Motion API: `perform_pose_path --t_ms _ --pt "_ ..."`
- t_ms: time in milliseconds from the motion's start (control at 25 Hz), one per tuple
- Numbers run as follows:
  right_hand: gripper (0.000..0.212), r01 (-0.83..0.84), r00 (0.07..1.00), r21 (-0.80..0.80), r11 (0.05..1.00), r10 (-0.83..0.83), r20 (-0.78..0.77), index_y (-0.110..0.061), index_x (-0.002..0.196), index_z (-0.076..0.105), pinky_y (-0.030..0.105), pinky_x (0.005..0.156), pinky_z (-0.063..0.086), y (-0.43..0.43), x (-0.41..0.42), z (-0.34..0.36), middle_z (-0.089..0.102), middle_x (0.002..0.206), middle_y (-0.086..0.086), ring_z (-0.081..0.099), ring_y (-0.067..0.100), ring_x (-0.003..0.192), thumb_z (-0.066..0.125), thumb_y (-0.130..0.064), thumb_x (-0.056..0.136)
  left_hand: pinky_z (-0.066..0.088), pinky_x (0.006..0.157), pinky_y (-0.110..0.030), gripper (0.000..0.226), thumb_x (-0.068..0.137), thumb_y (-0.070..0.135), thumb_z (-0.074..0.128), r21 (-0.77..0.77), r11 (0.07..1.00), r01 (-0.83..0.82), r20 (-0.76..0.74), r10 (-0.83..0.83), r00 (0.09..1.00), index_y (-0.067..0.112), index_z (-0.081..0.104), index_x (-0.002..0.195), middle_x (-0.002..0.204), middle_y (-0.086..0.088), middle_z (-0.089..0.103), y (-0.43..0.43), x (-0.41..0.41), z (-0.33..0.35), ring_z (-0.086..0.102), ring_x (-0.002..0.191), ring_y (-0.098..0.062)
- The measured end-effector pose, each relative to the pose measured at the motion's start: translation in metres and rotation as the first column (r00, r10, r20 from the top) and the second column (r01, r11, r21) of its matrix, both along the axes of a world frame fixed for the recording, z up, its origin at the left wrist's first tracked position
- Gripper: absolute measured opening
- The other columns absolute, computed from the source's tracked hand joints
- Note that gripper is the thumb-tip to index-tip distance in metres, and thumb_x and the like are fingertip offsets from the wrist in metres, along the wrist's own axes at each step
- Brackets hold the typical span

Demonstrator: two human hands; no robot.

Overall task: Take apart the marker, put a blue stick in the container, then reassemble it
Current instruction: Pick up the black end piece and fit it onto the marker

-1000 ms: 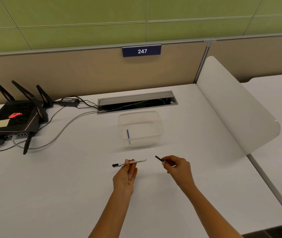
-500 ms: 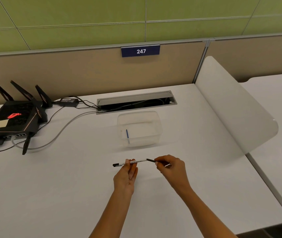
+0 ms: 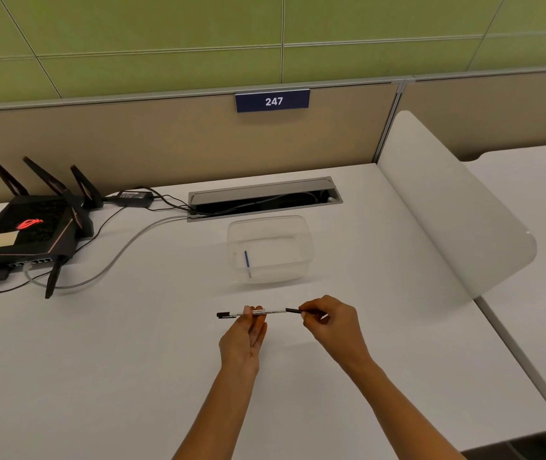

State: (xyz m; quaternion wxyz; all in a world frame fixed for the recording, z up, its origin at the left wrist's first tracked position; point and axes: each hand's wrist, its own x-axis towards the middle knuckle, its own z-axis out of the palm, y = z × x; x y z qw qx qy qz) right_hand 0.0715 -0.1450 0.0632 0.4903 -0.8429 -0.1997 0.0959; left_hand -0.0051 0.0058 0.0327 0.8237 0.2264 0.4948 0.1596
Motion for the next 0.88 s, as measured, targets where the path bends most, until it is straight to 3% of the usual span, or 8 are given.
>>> perform_pose_path --t_ms 360,560,720,880 --pt "0.013 -0.102 0.991 -0.087 0.991 0.109 0.082 -0.019 0.093 0.075 0.013 0.069 0.050 0.002 -0.003 -0.001 0.069 0.083 -0.007 0.063 0.008 0.075 0.069 -0.013 0.083 0.052 0.088 -0.039 0.016 0.088 0.017 0.064 0.084 0.995 0.057 -0.015 -0.056 0.998 0.003 0.068 0.095 0.094 -0.013 0.073 -0.011 0.000 0.008 0.070 0.090 -0.024" --pt "0.018 -0.048 0.999 0.015 0.999 0.047 0.016 -0.019 0.100 0.073 0.012 0.067 0.053 0.002 -0.005 -0.002 0.067 0.082 -0.017 0.064 0.002 0.078 0.070 -0.012 0.083 0.052 0.090 -0.039 0.015 0.088 0.016 0.064 0.066 0.997 0.035 0.009 -0.036 0.999 0.003 0.068 0.093 0.095 -0.014 0.073 -0.013 -0.001 0.012 0.069 0.090 -0.024" --pt "0.012 -0.006 0.999 0.055 0.998 0.009 -0.054 -0.022 0.092 0.072 0.027 0.069 0.060 -0.002 -0.007 -0.002 0.069 0.080 -0.017 0.066 0.007 0.077 0.069 -0.013 0.085 0.052 0.088 -0.038 0.013 0.087 0.015 0.065 0.066 0.997 0.032 0.026 -0.033 0.999 0.003 0.068 0.091 0.093 -0.014 0.073 -0.013 -0.001 0.015 0.070 0.089 -0.023" --pt "0.010 -0.017 0.997 0.023 1.000 0.019 -0.074 -0.026 0.082 0.069 0.041 0.068 0.060 -0.001 -0.006 0.001 0.067 0.070 -0.010 0.065 0.016 0.068 0.063 -0.026 0.090 0.052 0.087 -0.037 0.013 0.088 0.015 0.064 0.070 0.997 0.036 0.029 -0.038 0.999 0.003 0.068 0.091 0.093 -0.013 0.074 -0.015 -0.002 0.017 0.070 0.088 -0.023"
